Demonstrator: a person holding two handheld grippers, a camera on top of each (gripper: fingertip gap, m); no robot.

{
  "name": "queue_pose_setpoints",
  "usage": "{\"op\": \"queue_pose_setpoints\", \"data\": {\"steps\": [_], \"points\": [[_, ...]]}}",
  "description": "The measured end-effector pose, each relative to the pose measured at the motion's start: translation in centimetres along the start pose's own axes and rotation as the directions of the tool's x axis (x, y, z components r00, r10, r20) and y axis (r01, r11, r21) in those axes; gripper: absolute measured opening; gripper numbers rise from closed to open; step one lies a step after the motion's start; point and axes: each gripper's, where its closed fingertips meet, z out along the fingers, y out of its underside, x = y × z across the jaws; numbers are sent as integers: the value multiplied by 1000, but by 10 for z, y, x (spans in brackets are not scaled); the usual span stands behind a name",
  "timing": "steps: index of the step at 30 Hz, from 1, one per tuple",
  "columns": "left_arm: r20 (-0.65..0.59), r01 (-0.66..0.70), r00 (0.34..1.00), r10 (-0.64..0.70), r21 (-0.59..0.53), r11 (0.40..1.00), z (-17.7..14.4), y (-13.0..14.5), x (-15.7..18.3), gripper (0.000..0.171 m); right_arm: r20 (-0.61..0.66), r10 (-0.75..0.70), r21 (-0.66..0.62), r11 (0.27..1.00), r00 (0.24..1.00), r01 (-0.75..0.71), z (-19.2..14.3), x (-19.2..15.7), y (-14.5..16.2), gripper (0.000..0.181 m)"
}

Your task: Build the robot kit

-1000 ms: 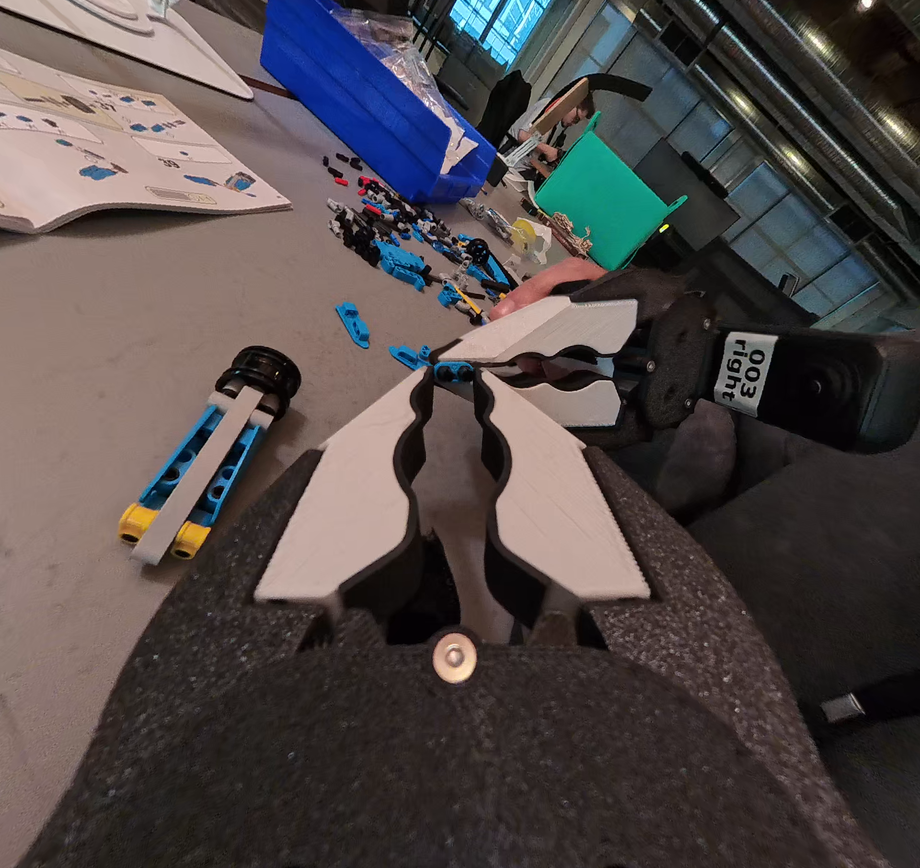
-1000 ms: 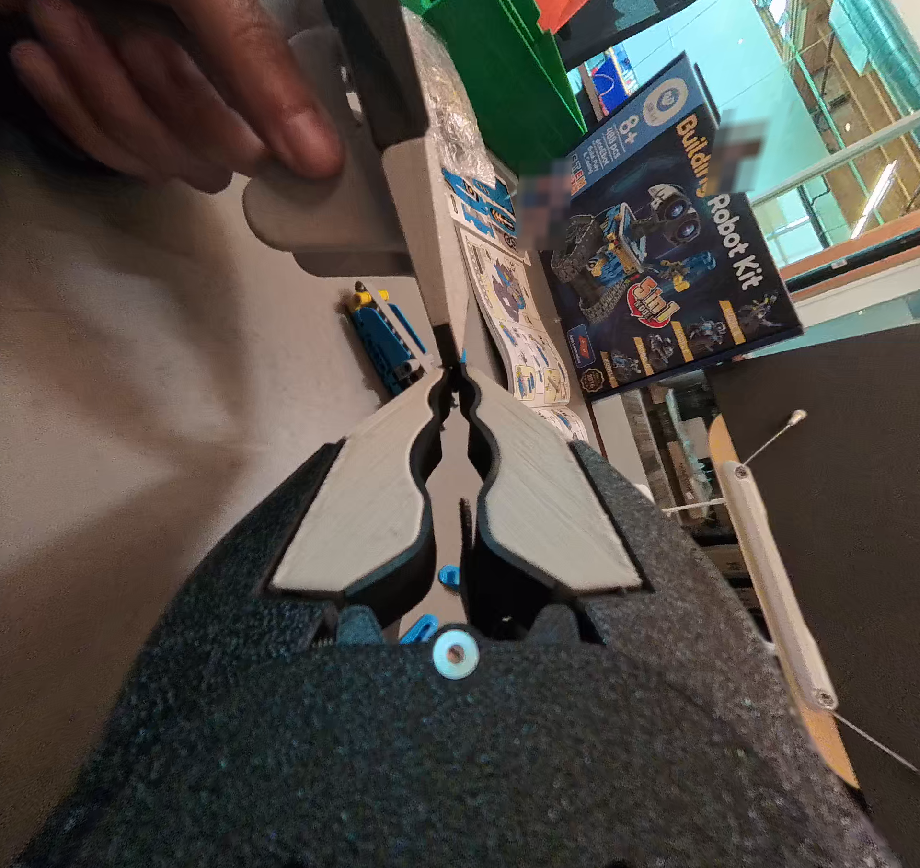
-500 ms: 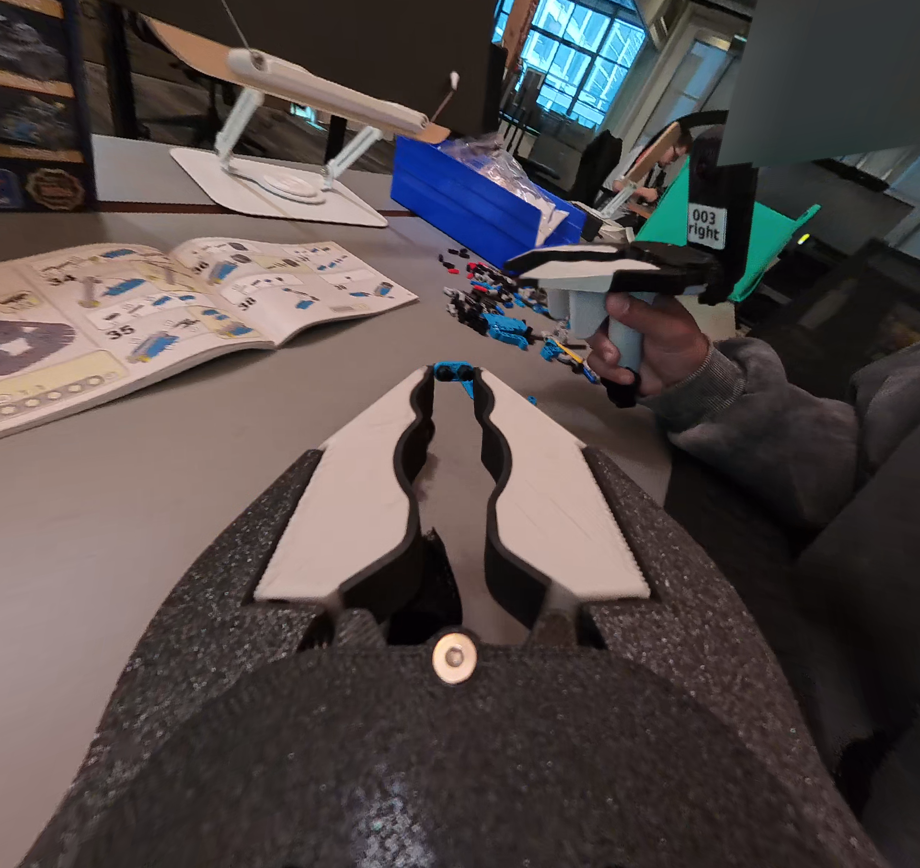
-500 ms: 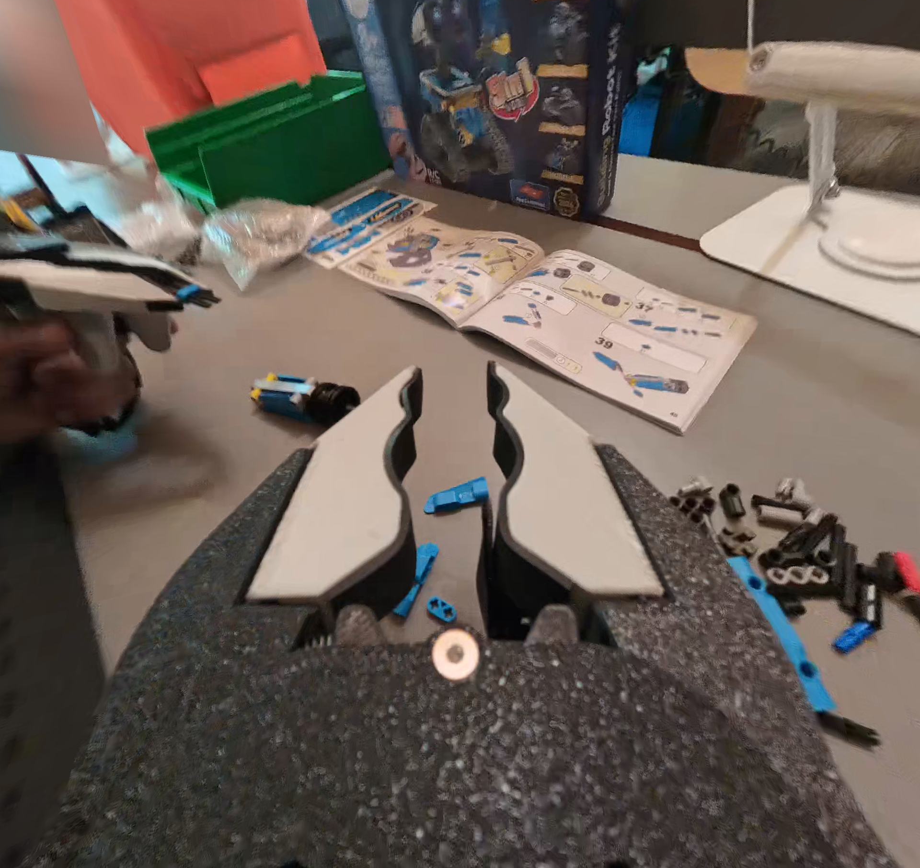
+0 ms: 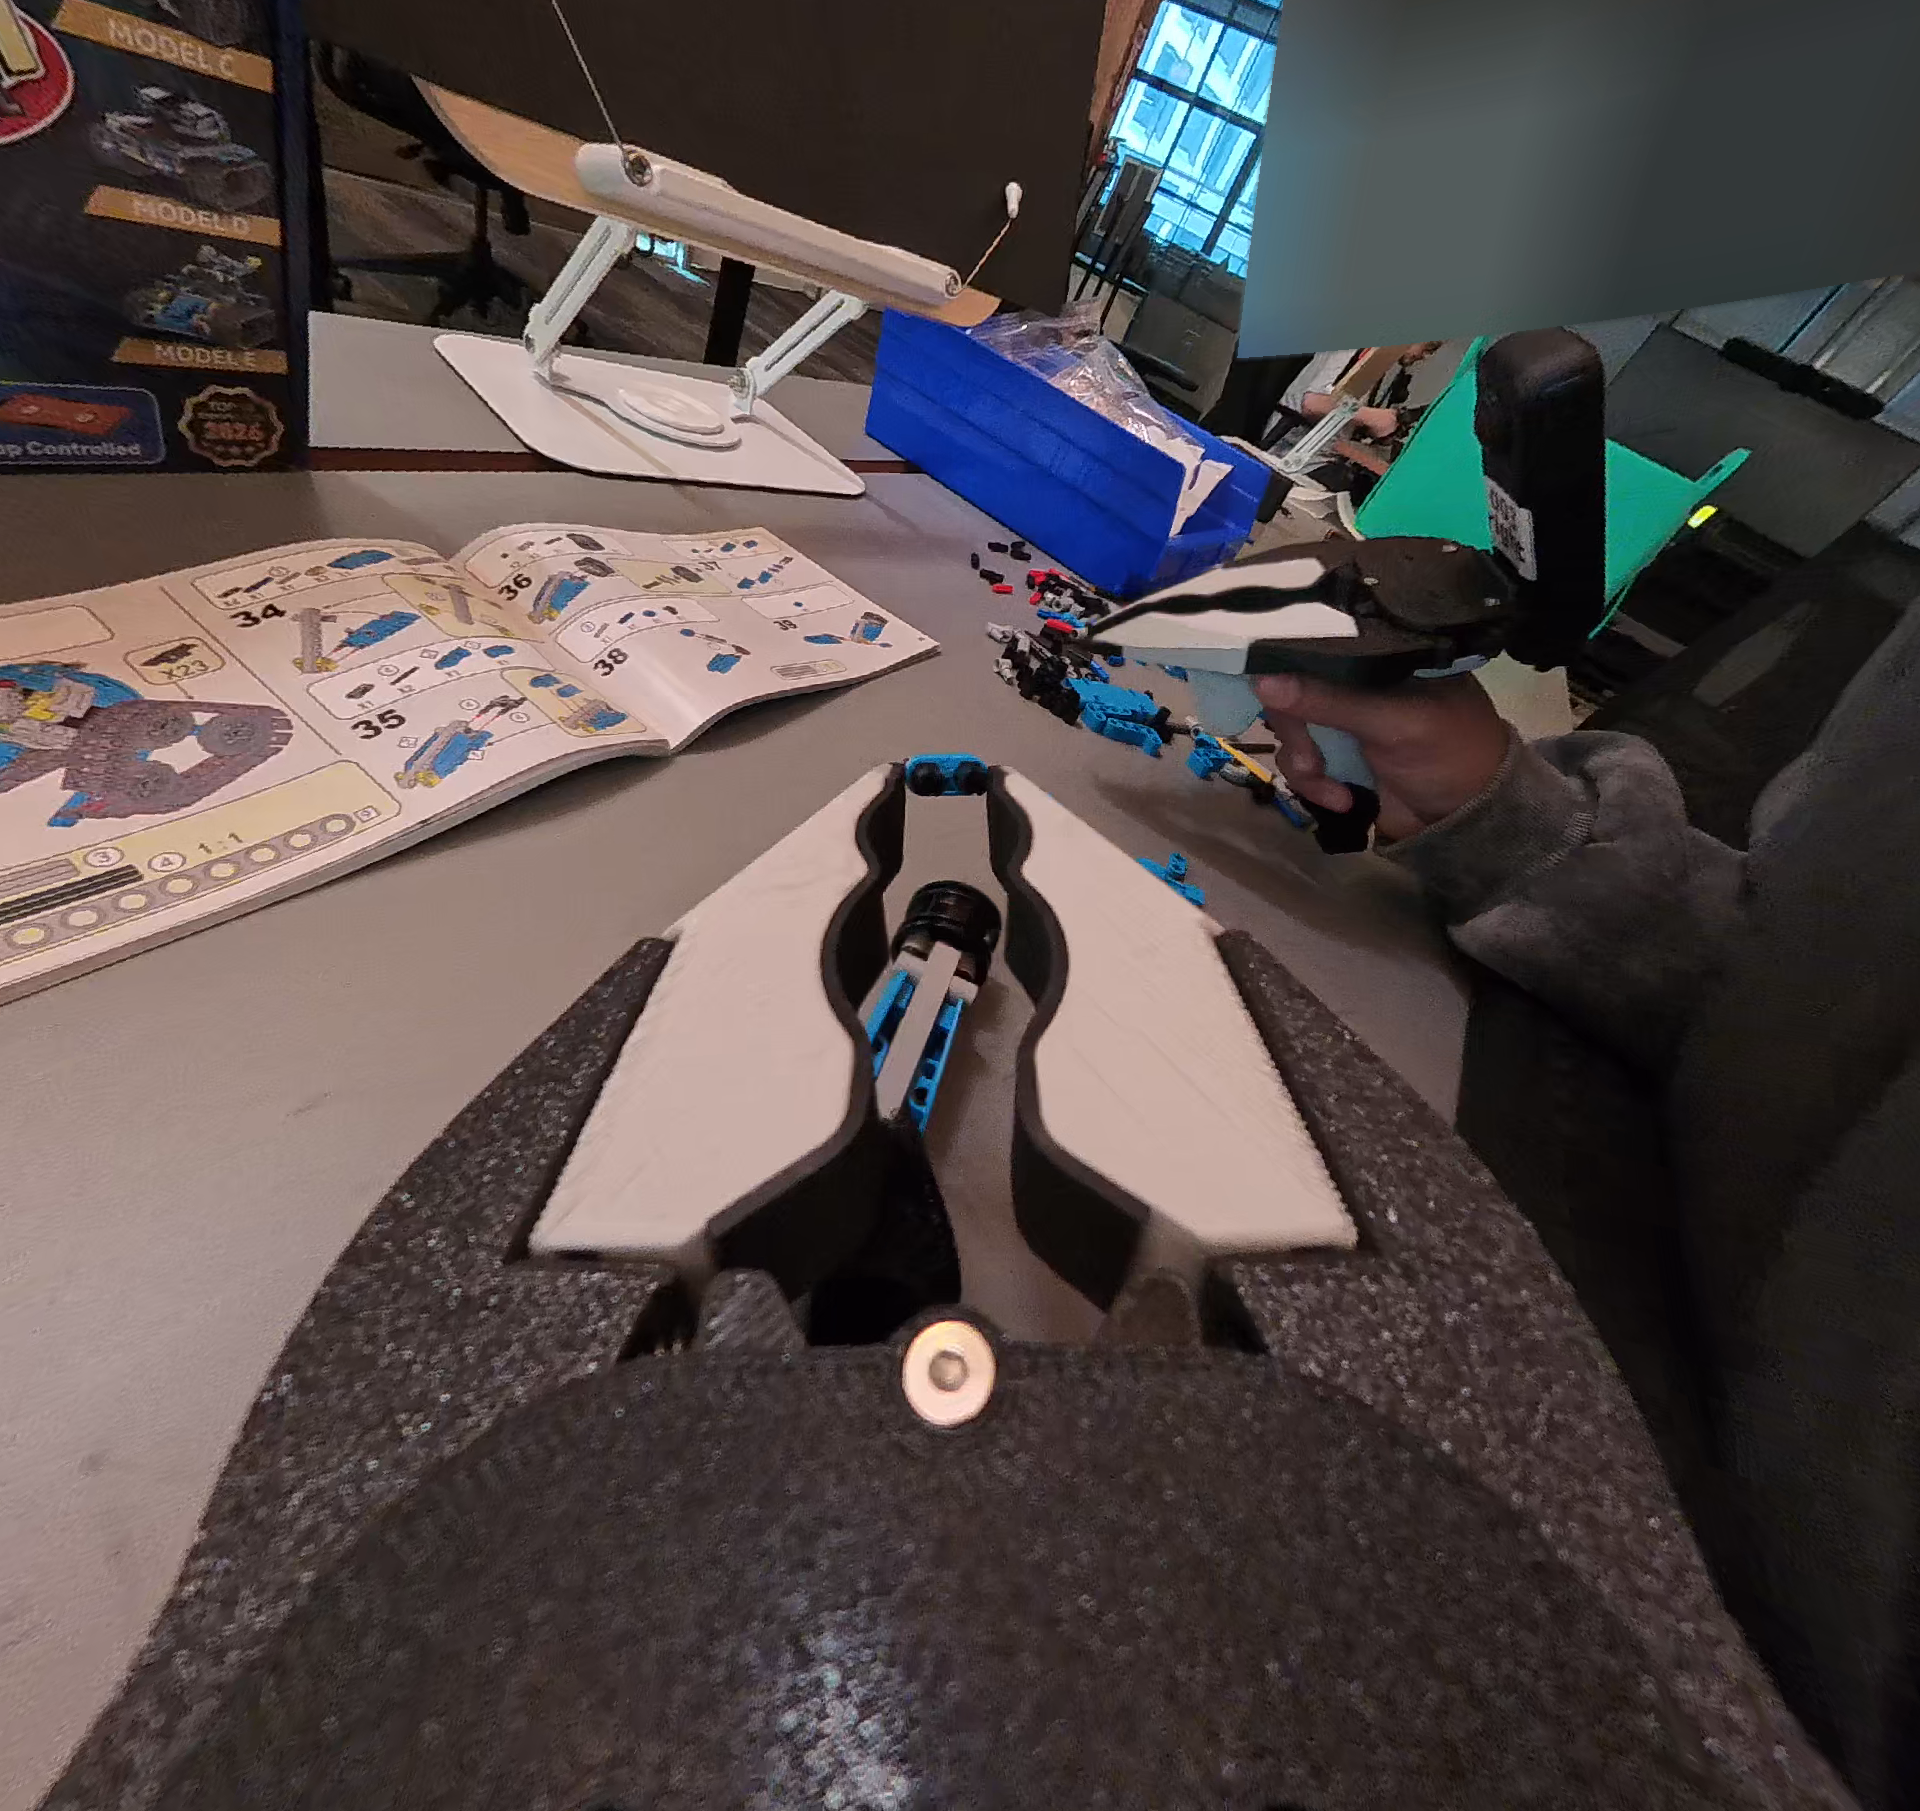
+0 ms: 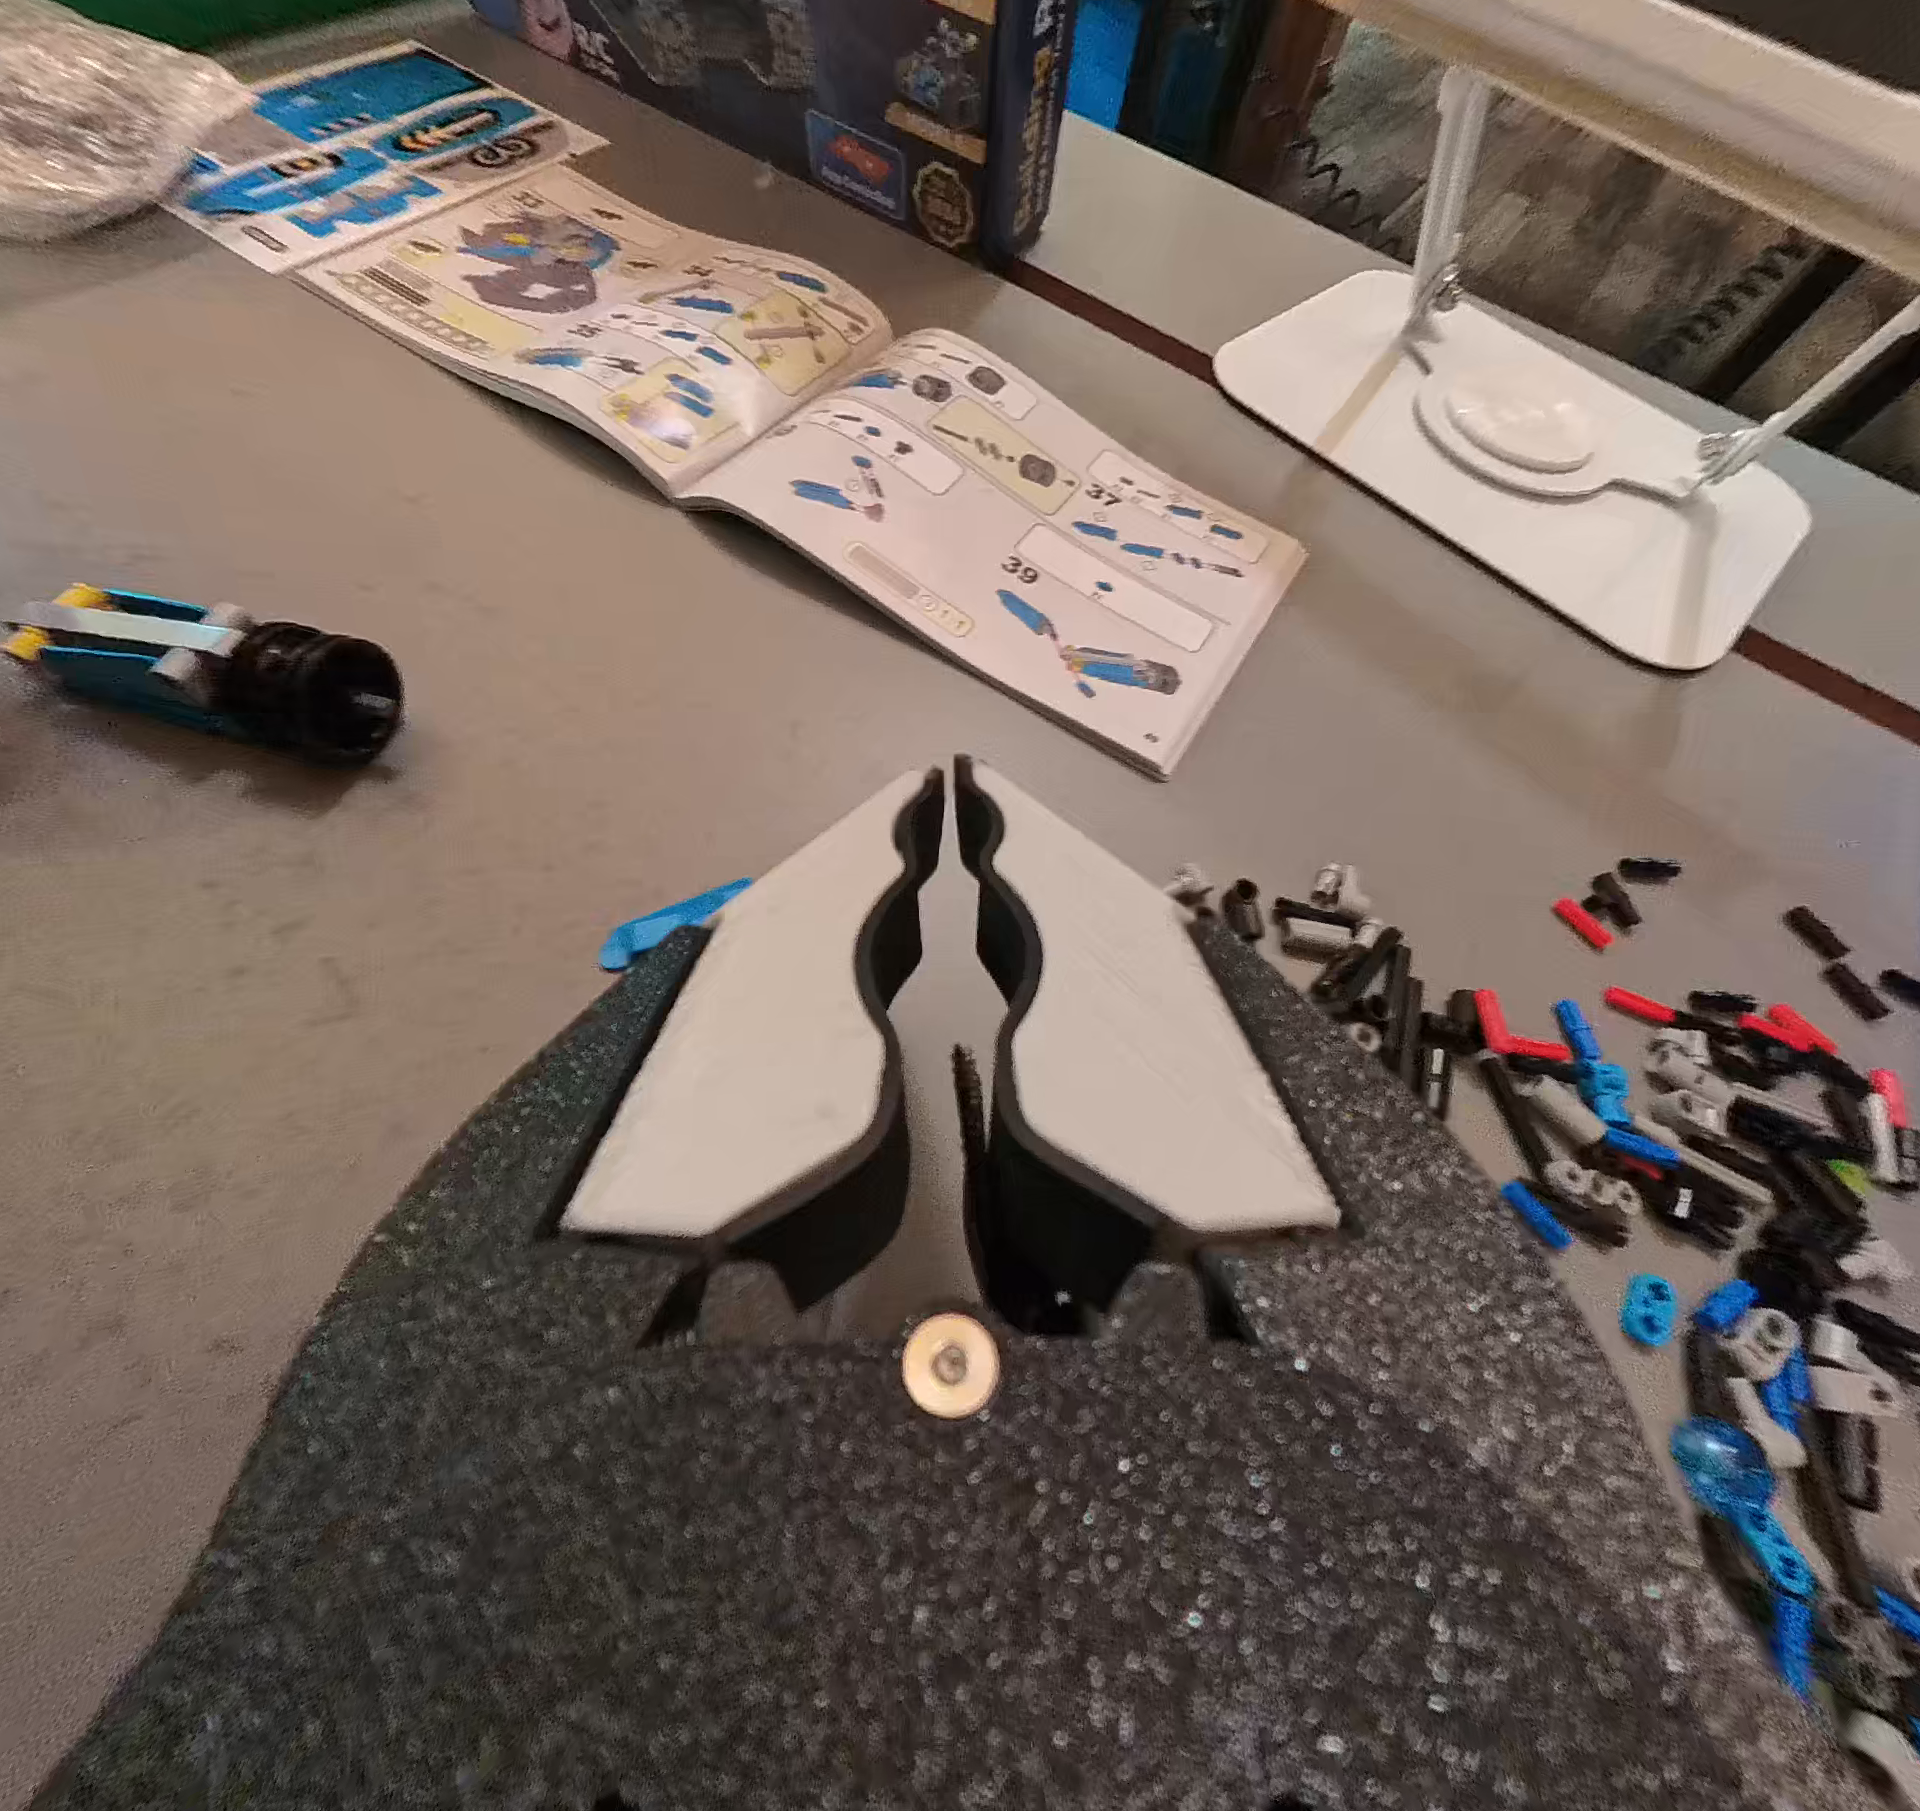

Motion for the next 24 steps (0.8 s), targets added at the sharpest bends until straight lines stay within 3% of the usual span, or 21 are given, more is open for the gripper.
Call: {"op": "queue_pose_setpoints", "data": {"steps": [8, 15, 19, 24], "points": [[-7, -7, 1000, 7, -61, 998, 5, 12, 1, 15, 121, 64, -16, 998, 991, -63, 4, -21, 5, 2], [-62, 50, 997, -52, -35, 998, 0, 10, 7, 15, 158, 109, -57, 993, 981, -101, 8, -24, 15, 2], [-69, 31, 997, -34, -44, 999, -2, 13, 9, 15, 157, 104, -7, 995, 982, -104, 2, -24, 9, 2], [-74, 23, 997, -26, -40, 999, 0, 12, 7, 15, 150, 102, -33, 995, 983, -98, 7, -21, 18, 3]]}}
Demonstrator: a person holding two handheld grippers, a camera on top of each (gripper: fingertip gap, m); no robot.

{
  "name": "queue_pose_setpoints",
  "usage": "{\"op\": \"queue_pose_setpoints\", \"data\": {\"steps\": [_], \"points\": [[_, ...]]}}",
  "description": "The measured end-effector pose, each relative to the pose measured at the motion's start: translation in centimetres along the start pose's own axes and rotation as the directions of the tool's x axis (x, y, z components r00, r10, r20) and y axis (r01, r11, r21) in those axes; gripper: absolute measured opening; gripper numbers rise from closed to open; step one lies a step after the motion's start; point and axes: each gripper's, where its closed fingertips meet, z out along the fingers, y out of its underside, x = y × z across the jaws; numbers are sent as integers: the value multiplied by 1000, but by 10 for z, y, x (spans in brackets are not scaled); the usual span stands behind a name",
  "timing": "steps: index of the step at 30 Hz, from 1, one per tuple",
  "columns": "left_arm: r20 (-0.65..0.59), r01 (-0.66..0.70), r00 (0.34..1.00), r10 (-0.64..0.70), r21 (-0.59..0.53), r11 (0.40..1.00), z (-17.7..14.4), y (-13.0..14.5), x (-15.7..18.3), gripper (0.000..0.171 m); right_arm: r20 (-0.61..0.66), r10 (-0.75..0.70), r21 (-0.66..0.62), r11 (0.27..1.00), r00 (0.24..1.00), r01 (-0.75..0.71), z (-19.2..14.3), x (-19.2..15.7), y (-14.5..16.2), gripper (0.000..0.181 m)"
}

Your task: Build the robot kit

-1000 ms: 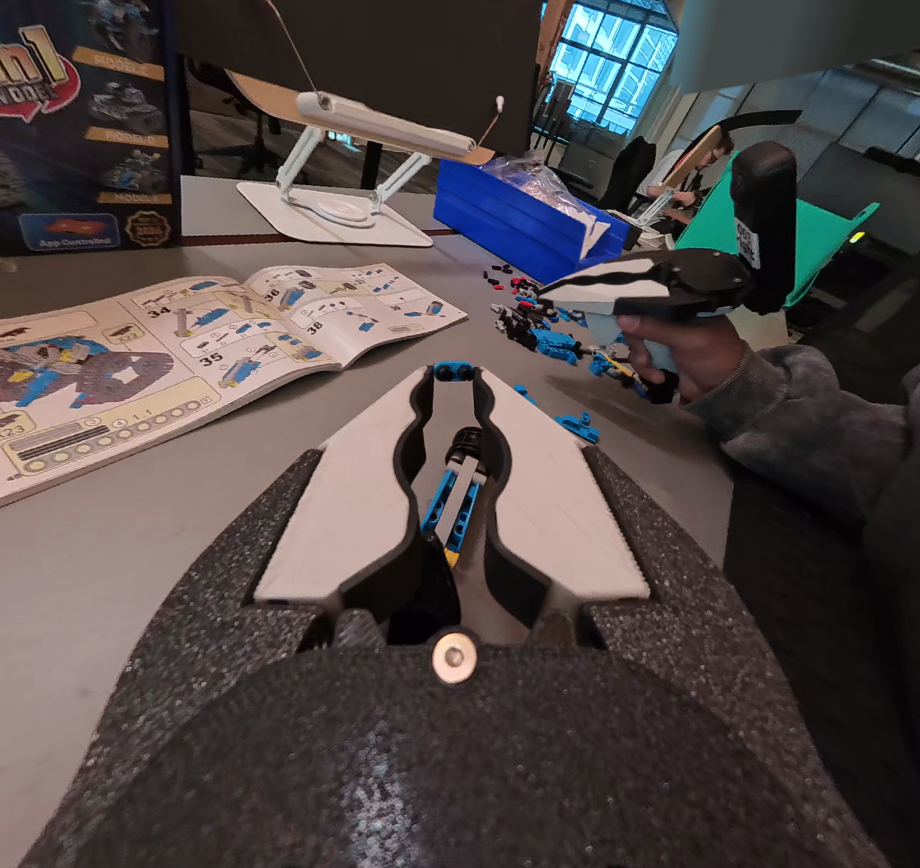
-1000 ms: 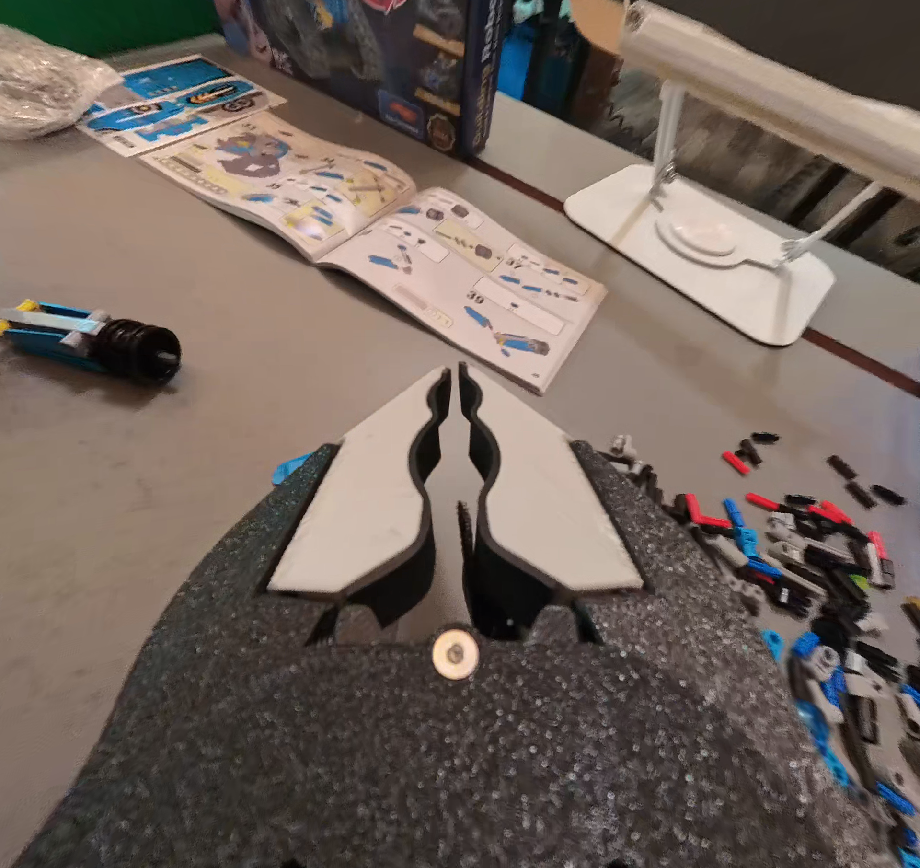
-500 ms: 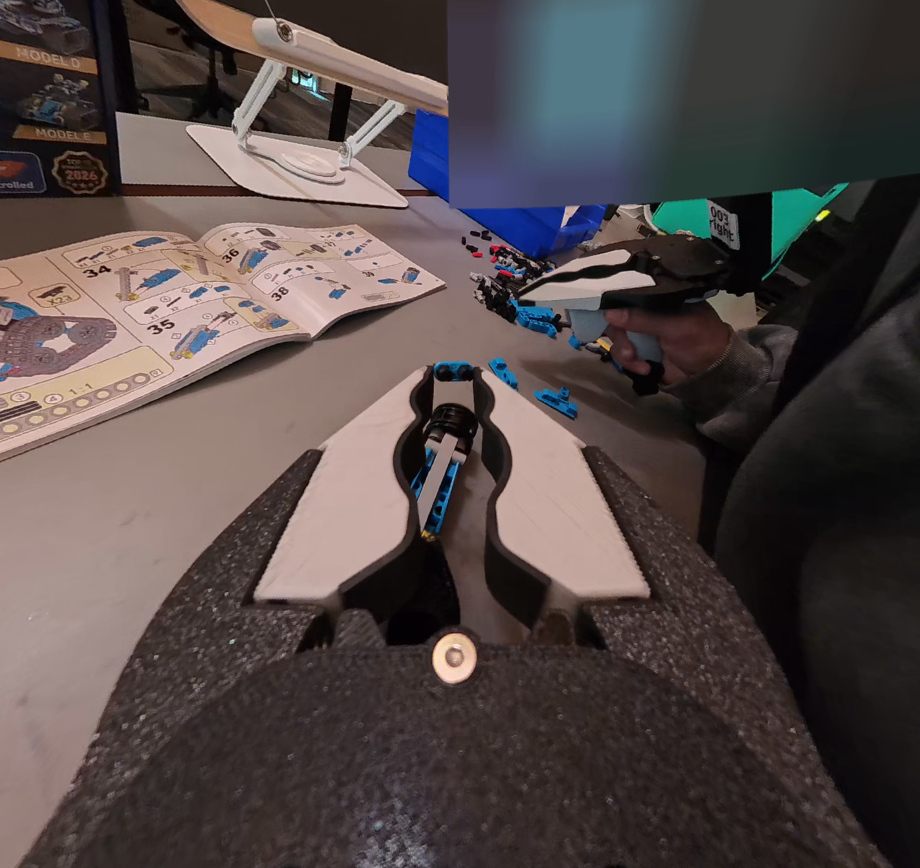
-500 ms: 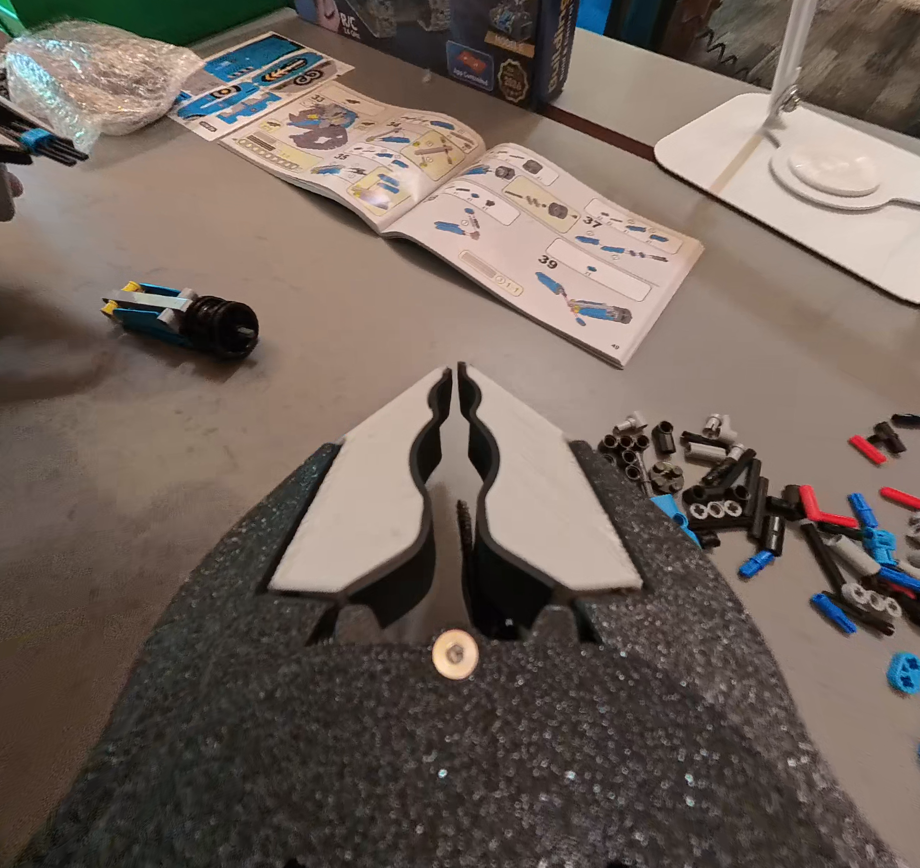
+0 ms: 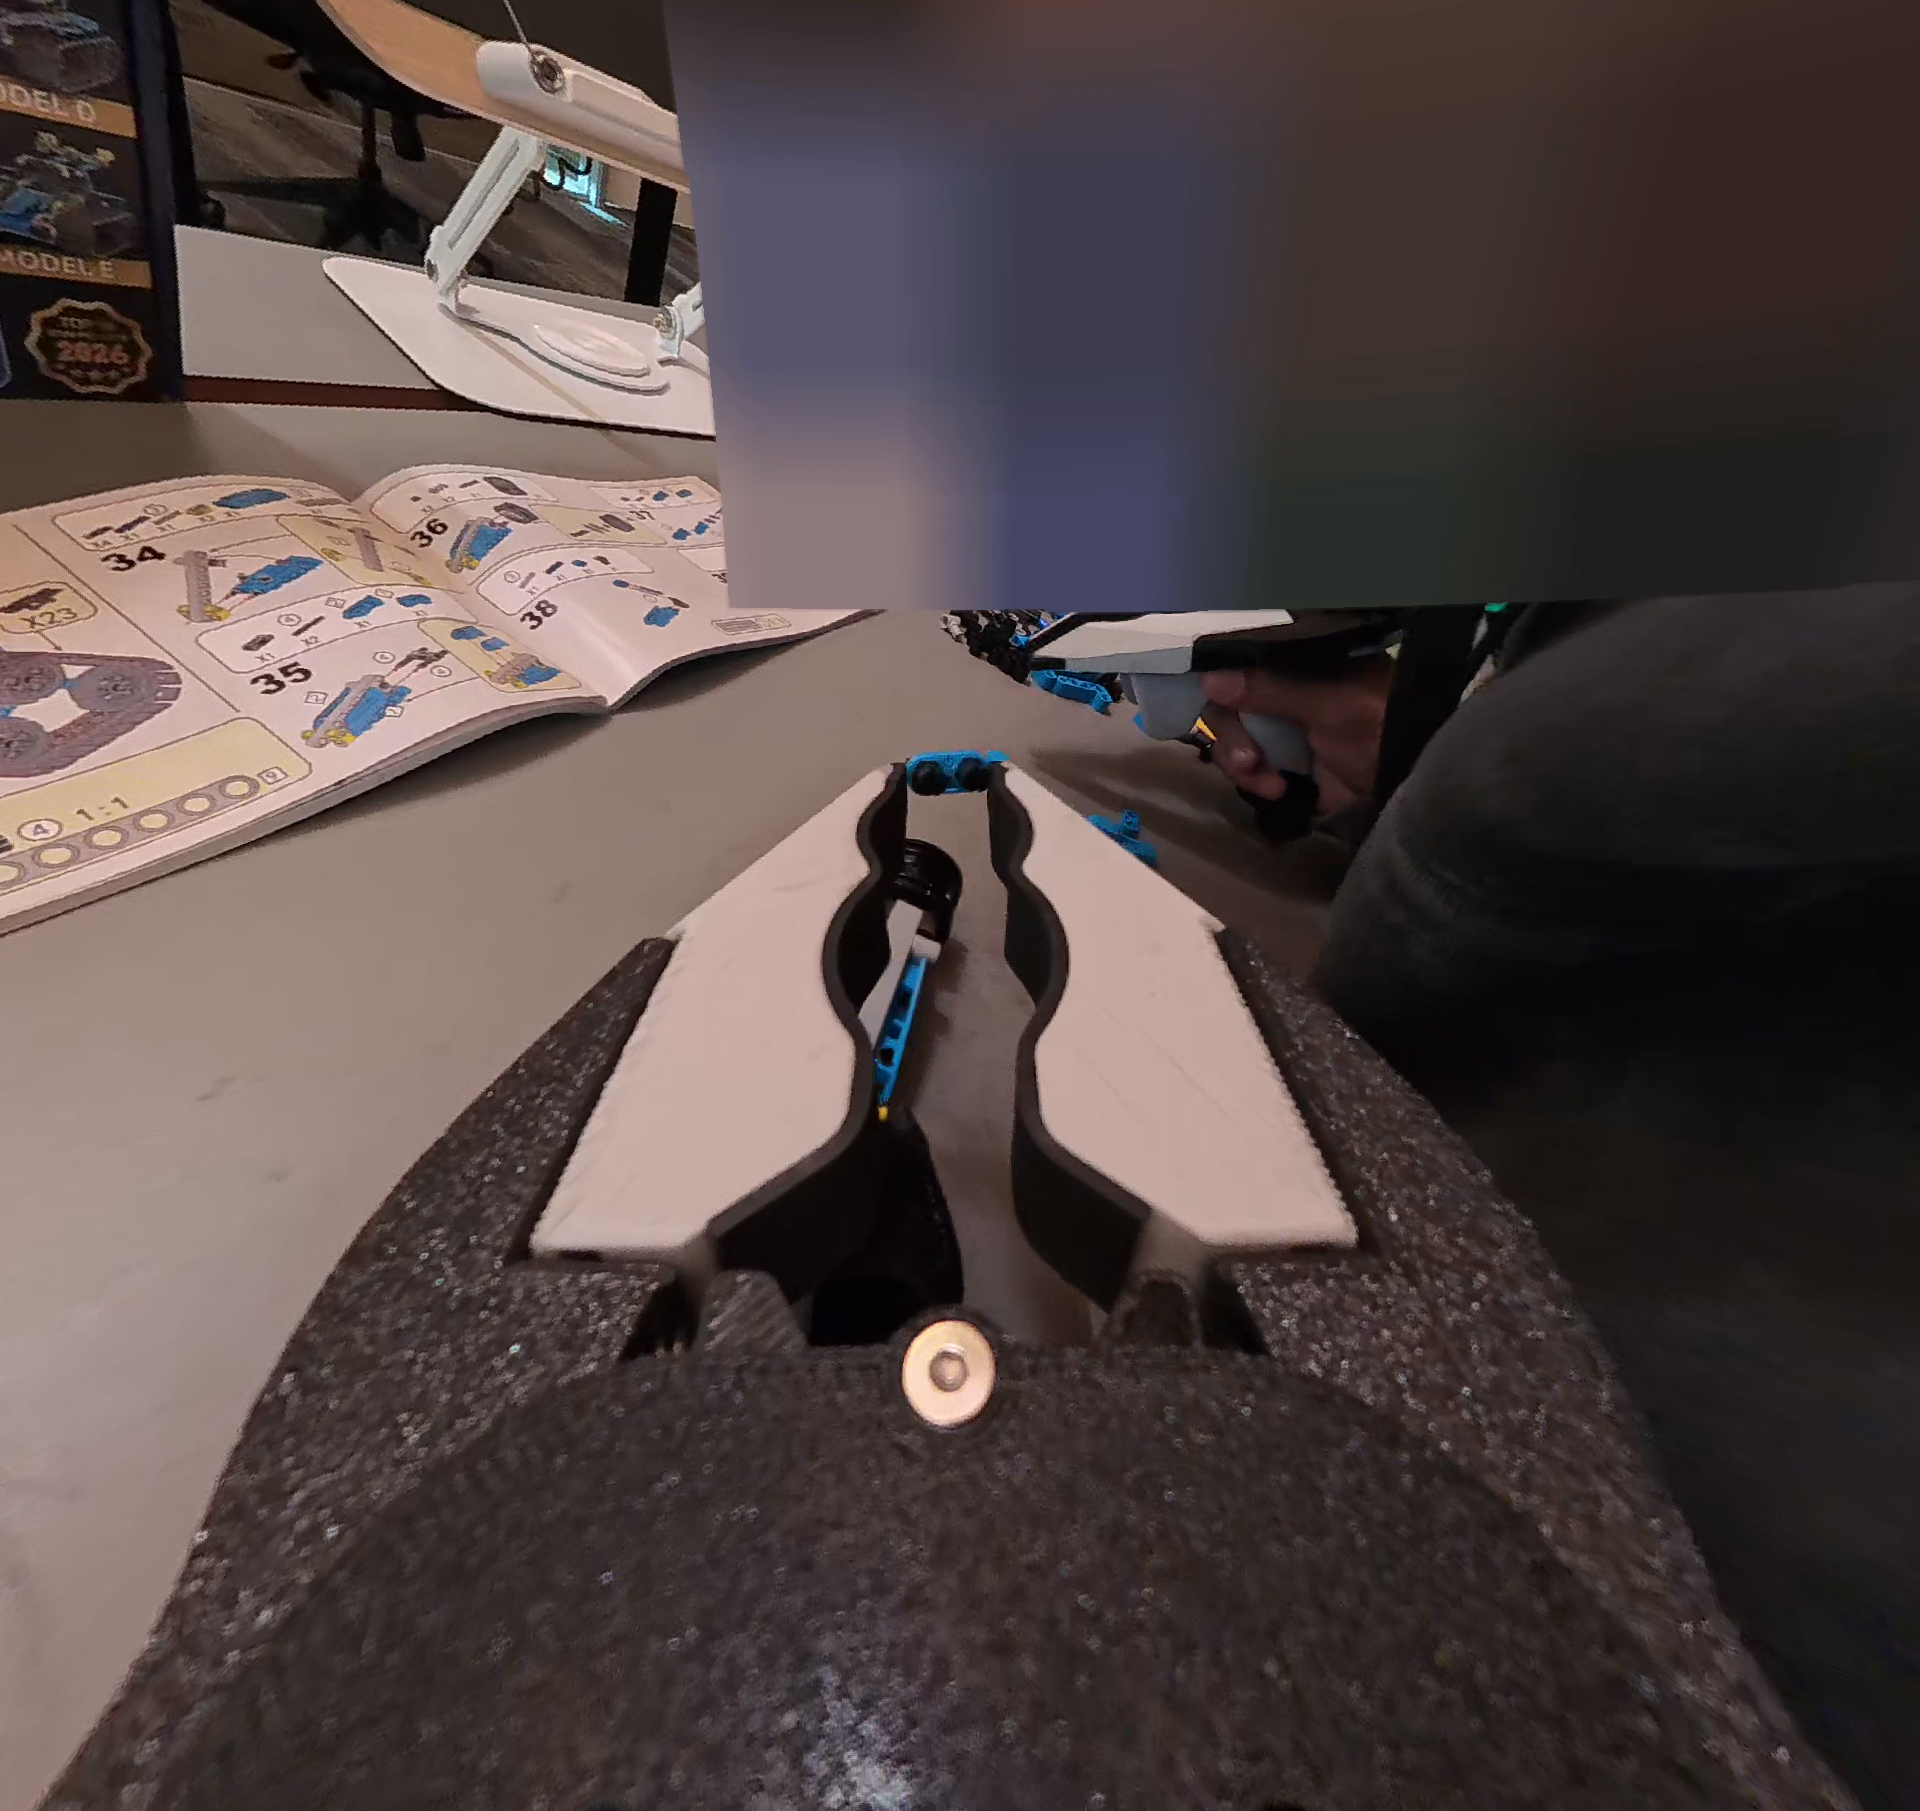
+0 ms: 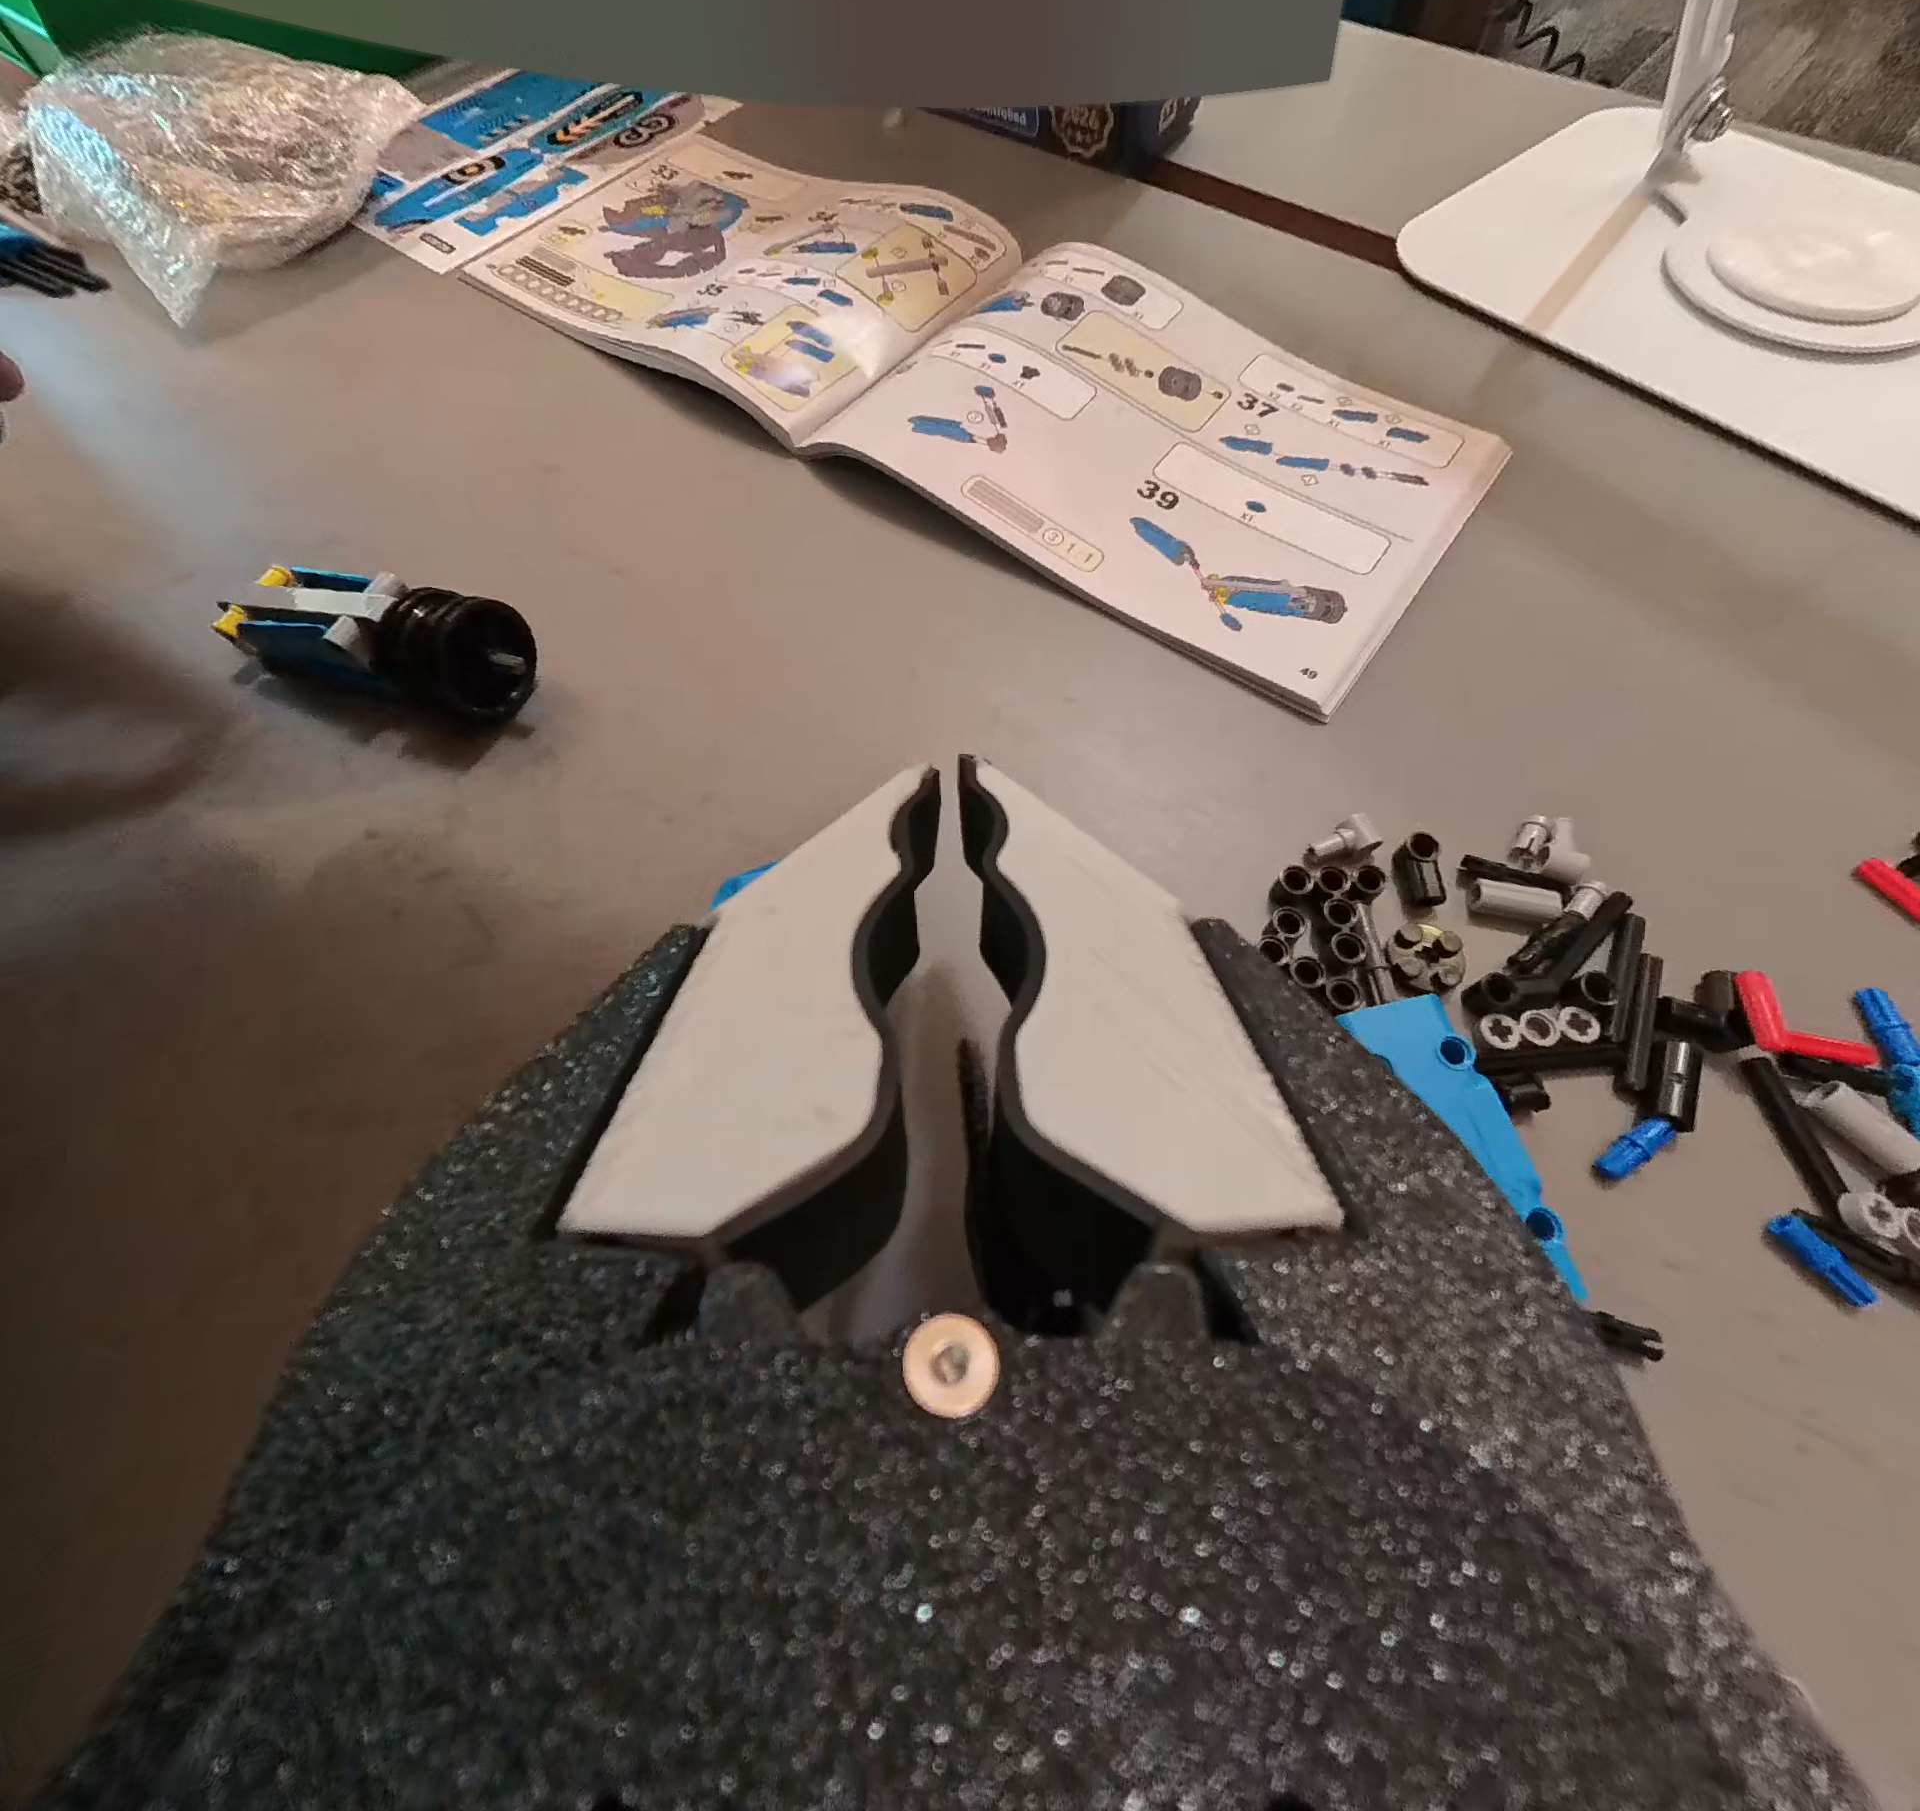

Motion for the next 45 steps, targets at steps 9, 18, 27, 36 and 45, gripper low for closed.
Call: {"op": "queue_pose_setpoints", "data": {"steps": [9, 18, 27, 36, 45], "points": [[-16, 18, 1000, -18, -11, 1000, 2, 4, -1, 15, 9, 16, 3, 1000, 1000, -16, 0, 2, 1, 5], [16, -58, 998, 57, 46, 997, -17, 1, 10, 15, -16, 11, 19, 1000, 1000, -11, 0, 6, 1, 6], [-21, -174, 985, 174, -22, 984, -2, 10, 29, 15, -61, -14, 94, 995, 998, 19, -10, 2, -20, 25], [-102, -164, 982, 161, -19, 986, 4, 11, 48, 15, 365, 47, -262, 963, 930, 55, -45, -26, 18, 34], [-49, -167, 985, 167, -1, 986, 0, 7, 43, 15, 204, 22, -478, 875, 979, 80, -47, -29, 57, 35]]}}
